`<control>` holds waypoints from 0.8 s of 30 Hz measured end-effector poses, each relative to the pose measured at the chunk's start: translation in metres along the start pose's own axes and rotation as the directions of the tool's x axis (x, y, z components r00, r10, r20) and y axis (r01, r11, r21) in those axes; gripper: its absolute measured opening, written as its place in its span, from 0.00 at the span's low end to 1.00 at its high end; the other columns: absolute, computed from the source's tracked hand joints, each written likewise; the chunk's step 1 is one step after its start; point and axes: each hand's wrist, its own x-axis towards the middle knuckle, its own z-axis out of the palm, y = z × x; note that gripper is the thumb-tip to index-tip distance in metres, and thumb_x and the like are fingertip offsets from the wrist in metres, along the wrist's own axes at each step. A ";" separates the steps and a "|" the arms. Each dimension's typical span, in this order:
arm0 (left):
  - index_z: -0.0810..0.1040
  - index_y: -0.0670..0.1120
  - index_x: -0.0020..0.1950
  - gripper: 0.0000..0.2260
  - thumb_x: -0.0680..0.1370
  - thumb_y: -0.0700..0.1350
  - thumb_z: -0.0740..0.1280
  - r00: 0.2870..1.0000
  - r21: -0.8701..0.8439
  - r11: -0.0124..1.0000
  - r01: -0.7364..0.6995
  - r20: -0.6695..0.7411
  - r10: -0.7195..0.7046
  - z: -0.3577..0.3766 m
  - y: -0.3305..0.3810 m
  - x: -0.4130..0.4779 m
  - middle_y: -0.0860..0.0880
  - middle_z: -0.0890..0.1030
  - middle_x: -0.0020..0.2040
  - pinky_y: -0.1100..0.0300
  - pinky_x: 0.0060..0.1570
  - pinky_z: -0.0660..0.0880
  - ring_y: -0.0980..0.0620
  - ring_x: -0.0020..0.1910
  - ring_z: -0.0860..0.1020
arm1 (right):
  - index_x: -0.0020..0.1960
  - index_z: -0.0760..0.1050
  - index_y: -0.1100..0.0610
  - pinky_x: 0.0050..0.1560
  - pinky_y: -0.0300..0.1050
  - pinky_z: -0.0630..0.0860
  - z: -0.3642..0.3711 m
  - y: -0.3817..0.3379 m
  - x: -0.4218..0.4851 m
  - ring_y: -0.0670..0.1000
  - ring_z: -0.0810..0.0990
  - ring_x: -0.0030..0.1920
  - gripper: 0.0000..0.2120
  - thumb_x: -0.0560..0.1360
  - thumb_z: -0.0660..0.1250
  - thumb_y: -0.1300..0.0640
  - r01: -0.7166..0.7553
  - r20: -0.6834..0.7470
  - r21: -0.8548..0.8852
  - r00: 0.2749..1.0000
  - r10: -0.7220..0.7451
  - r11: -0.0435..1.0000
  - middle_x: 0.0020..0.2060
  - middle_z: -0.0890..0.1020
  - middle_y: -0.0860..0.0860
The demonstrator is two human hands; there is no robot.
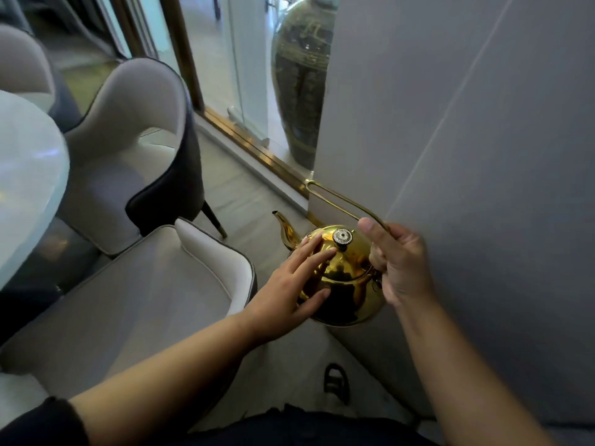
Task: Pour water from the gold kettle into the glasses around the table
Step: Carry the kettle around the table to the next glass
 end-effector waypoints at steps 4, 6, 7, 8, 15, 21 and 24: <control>0.54 0.61 0.73 0.25 0.78 0.57 0.58 0.987 0.057 0.994 0.095 -0.133 -0.087 -0.010 -0.021 0.032 0.57 0.49 0.77 0.43 0.68 0.66 0.52 0.77 0.49 | 0.23 0.68 0.53 0.24 0.32 0.66 0.008 0.001 0.069 0.42 0.64 0.19 0.19 0.69 0.71 0.58 -0.038 0.192 0.015 0.981 0.034 0.999 0.17 0.67 0.44; 0.53 0.62 0.73 0.26 0.77 0.57 0.58 0.967 0.060 0.985 0.160 -0.210 -0.144 -0.014 -0.027 0.046 0.58 0.49 0.77 0.43 0.69 0.65 0.52 0.77 0.49 | 0.24 0.68 0.54 0.24 0.32 0.67 0.015 0.002 0.102 0.41 0.65 0.19 0.19 0.69 0.72 0.60 -0.058 0.293 0.026 0.955 0.048 0.998 0.17 0.68 0.44; 0.53 0.63 0.73 0.26 0.77 0.57 0.58 0.952 0.059 0.978 0.199 -0.248 -0.179 -0.015 -0.030 0.052 0.58 0.48 0.77 0.43 0.69 0.65 0.52 0.77 0.49 | 0.25 0.69 0.55 0.24 0.31 0.67 0.020 0.003 0.117 0.41 0.66 0.18 0.18 0.70 0.71 0.61 -0.073 0.339 0.025 0.939 0.060 0.997 0.17 0.69 0.44; 0.53 0.63 0.73 0.26 0.77 0.57 0.58 0.934 0.053 0.969 0.241 -0.284 -0.217 -0.016 -0.033 0.058 0.58 0.48 0.77 0.43 0.69 0.64 0.52 0.77 0.49 | 0.24 0.70 0.55 0.24 0.31 0.67 0.026 0.005 0.132 0.41 0.66 0.18 0.18 0.71 0.70 0.63 -0.092 0.381 0.029 0.922 0.074 0.995 0.17 0.69 0.44; 0.54 0.61 0.73 0.27 0.77 0.55 0.61 0.772 -0.022 0.875 0.483 -0.461 -0.437 -0.044 -0.059 0.085 0.68 0.43 0.72 0.44 0.72 0.60 0.54 0.76 0.46 | 0.22 0.74 0.52 0.27 0.32 0.70 0.087 0.027 0.209 0.40 0.69 0.19 0.19 0.71 0.68 0.64 -0.188 0.627 0.019 0.767 0.134 0.982 0.17 0.72 0.43; 0.53 0.64 0.73 0.26 0.77 0.58 0.59 0.649 -0.051 0.807 0.588 -0.566 -0.508 -0.089 -0.087 0.086 0.62 0.45 0.75 0.42 0.71 0.60 0.52 0.77 0.46 | 0.22 0.74 0.52 0.25 0.34 0.65 0.154 0.052 0.254 0.41 0.65 0.18 0.20 0.71 0.70 0.63 -0.242 0.740 -0.004 0.652 0.166 0.970 0.17 0.70 0.43; 0.51 0.61 0.72 0.26 0.79 0.53 0.61 0.596 0.009 0.720 0.693 -0.569 -0.567 -0.116 -0.093 0.085 0.62 0.43 0.73 0.46 0.72 0.59 0.51 0.77 0.48 | 0.24 0.72 0.52 0.24 0.34 0.63 0.189 0.063 0.272 0.42 0.62 0.19 0.16 0.67 0.73 0.58 -0.264 0.787 -0.018 0.591 0.176 0.964 0.17 0.68 0.43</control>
